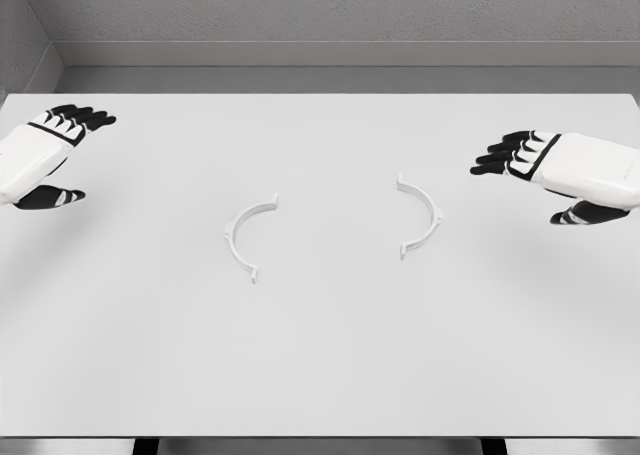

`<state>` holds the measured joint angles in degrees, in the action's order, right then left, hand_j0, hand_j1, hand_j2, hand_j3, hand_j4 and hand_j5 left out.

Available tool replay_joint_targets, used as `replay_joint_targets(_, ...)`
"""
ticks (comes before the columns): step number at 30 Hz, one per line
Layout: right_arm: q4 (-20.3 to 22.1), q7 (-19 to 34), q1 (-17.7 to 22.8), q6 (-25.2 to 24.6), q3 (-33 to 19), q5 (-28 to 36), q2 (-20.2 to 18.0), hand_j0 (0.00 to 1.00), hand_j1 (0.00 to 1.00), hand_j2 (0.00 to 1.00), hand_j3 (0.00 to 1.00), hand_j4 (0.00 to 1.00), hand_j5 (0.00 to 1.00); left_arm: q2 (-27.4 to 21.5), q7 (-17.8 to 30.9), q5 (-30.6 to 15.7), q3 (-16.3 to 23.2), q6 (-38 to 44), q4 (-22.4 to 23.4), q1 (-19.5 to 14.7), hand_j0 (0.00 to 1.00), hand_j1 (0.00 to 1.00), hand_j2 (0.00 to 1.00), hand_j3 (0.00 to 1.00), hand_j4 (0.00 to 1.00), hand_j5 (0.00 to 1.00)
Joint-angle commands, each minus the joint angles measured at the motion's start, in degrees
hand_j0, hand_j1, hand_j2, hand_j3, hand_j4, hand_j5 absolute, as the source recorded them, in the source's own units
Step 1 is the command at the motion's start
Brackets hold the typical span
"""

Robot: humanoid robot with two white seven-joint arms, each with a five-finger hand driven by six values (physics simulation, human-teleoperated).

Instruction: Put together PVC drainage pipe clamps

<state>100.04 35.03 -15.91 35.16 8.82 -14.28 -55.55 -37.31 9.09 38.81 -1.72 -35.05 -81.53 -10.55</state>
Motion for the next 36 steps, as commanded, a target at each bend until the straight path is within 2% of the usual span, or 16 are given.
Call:
replay_joint_targets(1, 0.2, 0.0, 0.0, -0.2, -0.2, 0.3, -0.2, 1.00, 1.00, 1.00, 1.00, 1.00, 1.00, 0.0, 0.0, -0.3, 0.1, 0.0, -0.7, 0.0, 1.00, 1.00, 1.00, 1.00, 1.00, 1.00)
replay_joint_targets(6, 0.2, 0.0, -0.1, -0.2, -0.3, 0.2, -0.2, 1.00, 1.00, 1.00, 1.00, 1.00, 1.00, 0.5, 0.0, 0.0, 0.7, 0.0, -1.5, 0.3, 1.00, 1.00, 1.00, 1.00, 1.00, 1.00)
replay_joint_targets(7, 0.1, 0.0, 0.0, -0.2, -0.3, 0.2, -0.2, 1.00, 1.00, 1.00, 1.00, 1.00, 1.00, 1.0, 0.0, 0.2, 2.2, 0.0, -1.3, -0.3, 1.00, 1.00, 1.00, 1.00, 1.00, 1.00)
replay_joint_targets(8, -0.2, 0.0, -0.1, -0.2, -0.3, 0.1, -0.2, 1.00, 1.00, 1.00, 1.00, 1.00, 1.00, 2.5, 0.0, 1.6, 3.0, 0.0, -1.1, -0.6, 1.00, 1.00, 1.00, 1.00, 1.00, 1.00)
replay_joint_targets(9, 0.1, 0.0, -0.1, -0.2, -0.3, 0.1, -0.2, 1.00, 1.00, 1.00, 1.00, 1.00, 1.00, 5.3, 0.0, 6.4, 3.5, 0.0, -1.6, -0.8, 1.00, 1.00, 1.00, 1.00, 1.00, 1.00)
replay_joint_targets(11, 0.2, 0.0, -0.2, -0.2, -0.2, 0.2, 0.0, 1.00, 1.00, 1.00, 1.00, 1.00, 1.00, 9.4, 0.0, 11.5, 3.5, 0.0, -1.3, -2.2, 1.00, 1.00, 1.00, 1.00, 1.00, 1.00)
replay_joint_targets(13, -0.5, 0.0, 0.1, -0.2, 0.5, 0.0, 0.5, 1.00, 1.00, 1.00, 1.00, 1.00, 1.00, 10.8, 0.8, 12.6, 4.7, 0.0, -0.9, -3.1, 1.00, 1.00, 1.00, 1.00, 1.00, 1.00)
replay_joint_targets(15, -0.8, 0.0, 0.6, -0.2, 0.8, -0.1, 0.1, 1.00, 1.00, 1.00, 1.00, 1.00, 1.00, 11.2, 0.8, 13.3, 8.0, 0.0, -1.0, -3.9, 1.00, 1.00, 1.00, 1.00, 1.00, 1.00)
replay_joint_targets(16, -0.7, -0.4, 0.4, -0.2, 3.7, -0.1, -3.0, 1.00, 1.00, 1.00, 1.00, 1.00, 1.00, 11.2, 0.8, 13.3, 8.7, 0.0, -0.9, -4.1, 1.00, 1.00, 1.00, 1.00, 1.00, 1.00)
replay_joint_targets(17, -0.7, -9.3, 0.3, -3.2, 6.4, -0.2, -6.7, 1.00, 1.00, 1.00, 1.00, 1.00, 1.00, 11.2, 0.8, 13.4, 9.9, 0.0, -0.9, -4.1, 1.00, 1.00, 1.00, 1.00, 1.00, 1.00)
replay_joint_targets(18, -0.6, -17.7, 0.2, -6.7, 8.3, -0.6, -7.7, 1.00, 1.00, 1.00, 1.00, 1.00, 1.00, 11.3, 0.8, 13.4, 11.6, 0.0, -0.9, -4.1, 1.00, 1.00, 1.00, 1.00, 1.00, 1.00)
replay_joint_targets(21, -0.7, -19.4, 0.2, -7.8, 10.3, -1.9, -6.9, 1.00, 1.00, 1.00, 1.00, 1.00, 1.00, 11.4, 0.8, 14.2, 14.0, 0.0, -1.0, -4.1, 1.00, 1.00, 1.00, 1.00, 1.00, 1.00)
replay_joint_targets(24, -0.8, -19.3, -1.1, -10.4, 12.4, -3.6, -4.5, 1.00, 1.00, 1.00, 1.00, 1.00, 1.00, 12.4, 0.8, 14.2, 14.3, 0.0, -0.9, -4.5, 1.00, 1.00, 1.00, 1.00, 1.00, 1.00)
replay_joint_targets(27, -2.2, -19.4, -6.5, -14.2, 19.8, -6.0, -2.2, 1.00, 1.00, 1.00, 1.00, 1.00, 1.00, 12.4, 0.8, 14.1, 14.0, 0.0, -1.0, -4.7, 1.00, 1.00, 1.00, 1.00, 1.00, 1.00)
replay_joint_targets(35, -3.0, -19.3, -6.9, -14.2, 20.0, -6.1, -0.1, 1.00, 1.00, 1.00, 1.00, 1.00, 1.00, 14.0, 0.8, 15.3, 15.3, 0.0, 0.0, -5.4, 1.00, 1.00, 1.00, 1.00, 1.00, 1.00)
replay_joint_targets(36, -3.4, -19.2, -6.9, -14.2, 20.0, -6.2, 0.4, 1.00, 1.00, 1.00, 1.00, 1.00, 1.00, 14.7, 0.8, 16.7, 15.2, 0.0, 0.6, -5.5, 1.00, 1.00, 1.00, 1.00, 1.00, 1.00)
